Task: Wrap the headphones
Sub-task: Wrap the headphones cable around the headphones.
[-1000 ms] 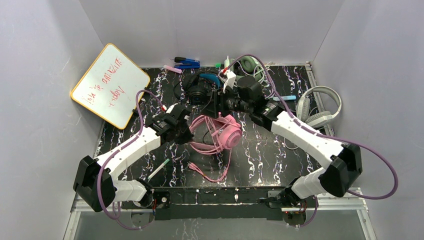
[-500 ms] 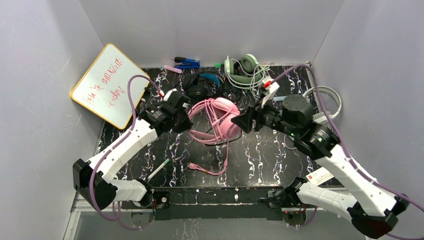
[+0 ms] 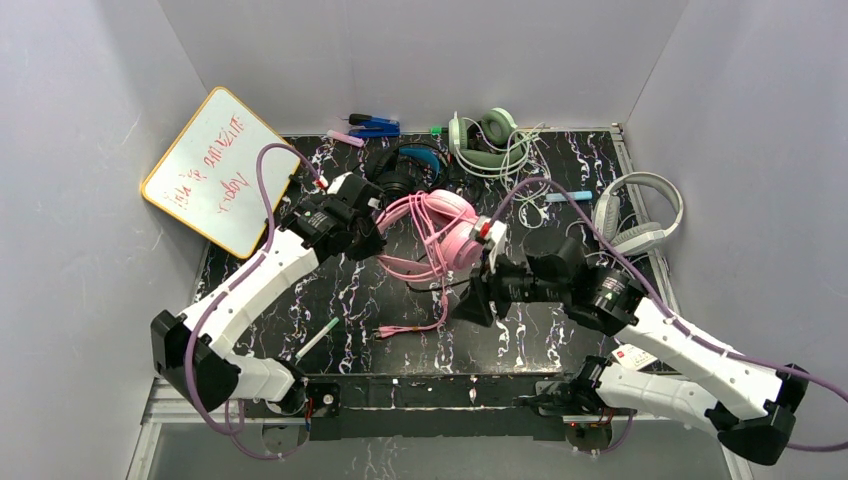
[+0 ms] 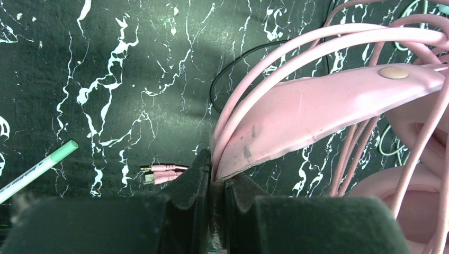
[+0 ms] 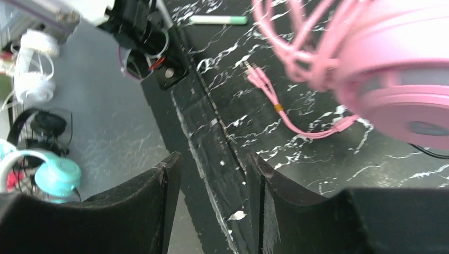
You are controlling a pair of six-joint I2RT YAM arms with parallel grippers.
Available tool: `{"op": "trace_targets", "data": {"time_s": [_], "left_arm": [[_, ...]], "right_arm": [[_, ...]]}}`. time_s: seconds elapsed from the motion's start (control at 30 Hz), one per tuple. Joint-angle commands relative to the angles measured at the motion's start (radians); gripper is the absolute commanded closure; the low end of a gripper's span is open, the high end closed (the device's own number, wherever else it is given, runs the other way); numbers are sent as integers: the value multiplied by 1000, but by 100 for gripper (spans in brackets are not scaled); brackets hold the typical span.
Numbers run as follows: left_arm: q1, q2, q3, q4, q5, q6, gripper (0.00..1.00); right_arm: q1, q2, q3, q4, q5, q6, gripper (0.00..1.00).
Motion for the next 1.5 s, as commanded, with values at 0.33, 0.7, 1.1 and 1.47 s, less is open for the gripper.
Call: {"op": "trace_targets", "data": {"time_s": [0.33, 0.7, 1.1, 1.47], "left_arm": [[158, 123, 39, 116, 81, 102, 100], [201, 218, 61, 173, 151, 154, 100], [226, 266, 70, 193, 219, 191, 100], [230, 268, 60, 166, 250, 240, 100]], "right_arm": [[244, 197, -63, 175, 43, -233, 36], [266, 453, -53, 209, 151, -411, 34], [264, 639, -112, 465, 199, -544, 30], [206, 870, -12, 475, 137, -568, 42]]}}
